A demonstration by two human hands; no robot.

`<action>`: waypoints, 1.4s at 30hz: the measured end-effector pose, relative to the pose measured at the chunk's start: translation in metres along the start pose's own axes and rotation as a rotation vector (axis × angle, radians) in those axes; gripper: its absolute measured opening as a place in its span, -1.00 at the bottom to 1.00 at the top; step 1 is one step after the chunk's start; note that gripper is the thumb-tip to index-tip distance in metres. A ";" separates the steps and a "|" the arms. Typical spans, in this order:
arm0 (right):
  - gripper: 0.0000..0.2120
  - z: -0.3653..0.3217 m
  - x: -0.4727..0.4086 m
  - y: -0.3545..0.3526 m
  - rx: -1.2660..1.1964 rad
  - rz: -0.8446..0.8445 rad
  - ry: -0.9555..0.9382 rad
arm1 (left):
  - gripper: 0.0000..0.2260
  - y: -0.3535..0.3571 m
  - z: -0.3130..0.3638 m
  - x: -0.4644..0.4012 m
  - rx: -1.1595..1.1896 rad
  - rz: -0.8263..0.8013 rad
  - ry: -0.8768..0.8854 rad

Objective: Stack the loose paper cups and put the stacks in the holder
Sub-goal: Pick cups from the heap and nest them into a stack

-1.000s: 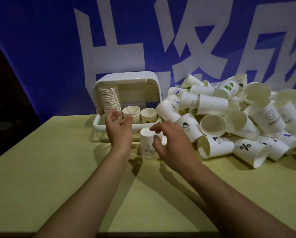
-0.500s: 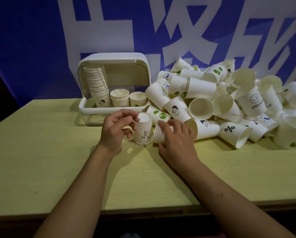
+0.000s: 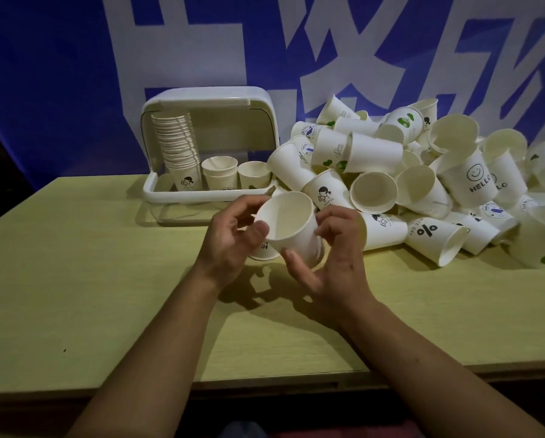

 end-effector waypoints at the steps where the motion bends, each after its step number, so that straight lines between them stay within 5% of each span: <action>1: -0.59 0.000 0.000 0.004 -0.030 -0.062 0.028 | -0.25 0.003 0.001 0.001 -0.006 -0.010 -0.004; 5: -0.64 -0.001 0.005 0.015 -0.103 -0.274 0.095 | -0.12 0.004 0.007 0.000 -0.007 0.041 0.031; 9: -0.43 0.006 0.006 0.027 0.085 -0.383 0.196 | -0.18 -0.012 0.017 -0.003 -0.049 0.232 0.104; 14: -0.29 0.017 0.003 0.043 0.446 -0.415 0.148 | 0.00 -0.037 0.004 -0.004 -0.102 0.499 0.008; 17: -0.33 0.027 0.004 0.049 0.539 -0.440 0.168 | -0.16 -0.043 -0.003 -0.003 -0.152 0.556 -0.070; 20: -0.58 0.024 -0.003 0.040 0.449 -0.338 0.169 | -0.32 -0.043 -0.007 -0.003 -0.189 0.563 -0.121; 22: -0.78 0.020 -0.005 0.032 0.360 -0.272 0.199 | -0.41 -0.042 -0.006 -0.003 -0.179 0.548 -0.118; 25: -0.78 0.017 -0.008 0.021 0.283 -0.177 0.210 | -0.60 -0.036 -0.006 -0.002 -0.111 0.456 -0.116; 29: -0.71 0.022 -0.013 -0.008 0.063 0.086 0.291 | -0.38 -0.015 -0.005 0.000 -0.032 0.193 -0.105; 33: -0.56 0.025 -0.010 -0.026 -0.238 0.228 0.315 | -0.39 0.013 -0.010 0.004 -0.042 -0.036 -0.110; 42: -0.72 0.016 -0.006 -0.012 -0.240 0.029 0.246 | -0.02 0.036 -0.020 0.012 -0.006 -0.132 -0.165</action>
Point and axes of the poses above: each hand's wrist, its own x-axis away from the middle knuckle, its own y-axis out of the palm, z = x × y, the point moved 6 cm from there along -x, towards the middle knuckle, and after that the axes turned 14 degrees about y, right-handed, at the moved point
